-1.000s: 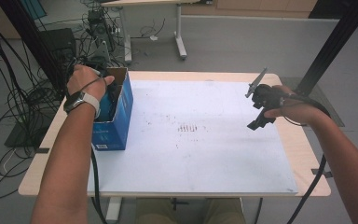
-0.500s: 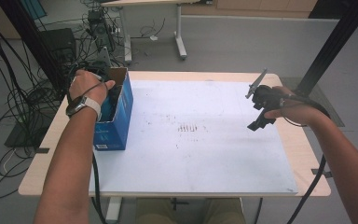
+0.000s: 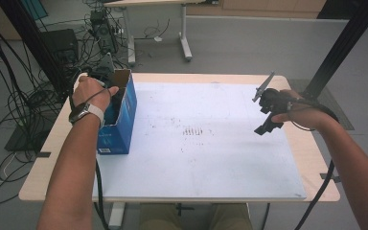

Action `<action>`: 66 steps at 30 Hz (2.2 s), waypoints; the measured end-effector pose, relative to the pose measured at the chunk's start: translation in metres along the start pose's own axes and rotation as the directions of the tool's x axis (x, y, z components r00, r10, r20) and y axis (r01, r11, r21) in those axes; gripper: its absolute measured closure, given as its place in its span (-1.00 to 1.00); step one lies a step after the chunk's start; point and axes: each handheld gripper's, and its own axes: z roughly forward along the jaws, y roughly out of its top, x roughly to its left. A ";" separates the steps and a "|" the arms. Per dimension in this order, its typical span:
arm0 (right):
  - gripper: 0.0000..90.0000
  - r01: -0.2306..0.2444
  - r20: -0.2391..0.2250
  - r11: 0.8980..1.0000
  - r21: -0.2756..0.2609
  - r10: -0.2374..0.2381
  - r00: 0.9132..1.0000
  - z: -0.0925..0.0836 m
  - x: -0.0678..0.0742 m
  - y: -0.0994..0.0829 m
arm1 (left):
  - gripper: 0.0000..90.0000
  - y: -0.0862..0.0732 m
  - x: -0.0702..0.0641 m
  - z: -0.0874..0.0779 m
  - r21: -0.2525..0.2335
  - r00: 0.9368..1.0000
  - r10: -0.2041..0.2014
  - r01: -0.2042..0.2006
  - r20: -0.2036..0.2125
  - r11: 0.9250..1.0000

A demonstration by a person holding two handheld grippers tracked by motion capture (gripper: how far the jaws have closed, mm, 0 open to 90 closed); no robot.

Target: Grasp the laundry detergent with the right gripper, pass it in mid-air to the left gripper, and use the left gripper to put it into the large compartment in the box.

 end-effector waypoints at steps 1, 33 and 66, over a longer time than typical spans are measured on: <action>-0.83 0.000 0.000 1.000 0.000 0.000 1.000 0.000 0.000 0.000 | -0.16 0.000 0.000 0.001 -0.001 1.000 0.000 0.000 -0.001 1.000; -0.83 -0.003 -0.002 1.000 0.000 0.003 1.000 0.002 0.000 -0.001 | -0.17 0.000 0.000 0.006 0.003 1.000 0.011 -0.011 -0.004 1.000; -0.83 -0.001 -0.001 1.000 0.004 0.001 1.000 0.001 0.001 -0.002 | -0.17 0.000 0.002 0.007 0.008 1.000 0.012 -0.012 0.000 1.000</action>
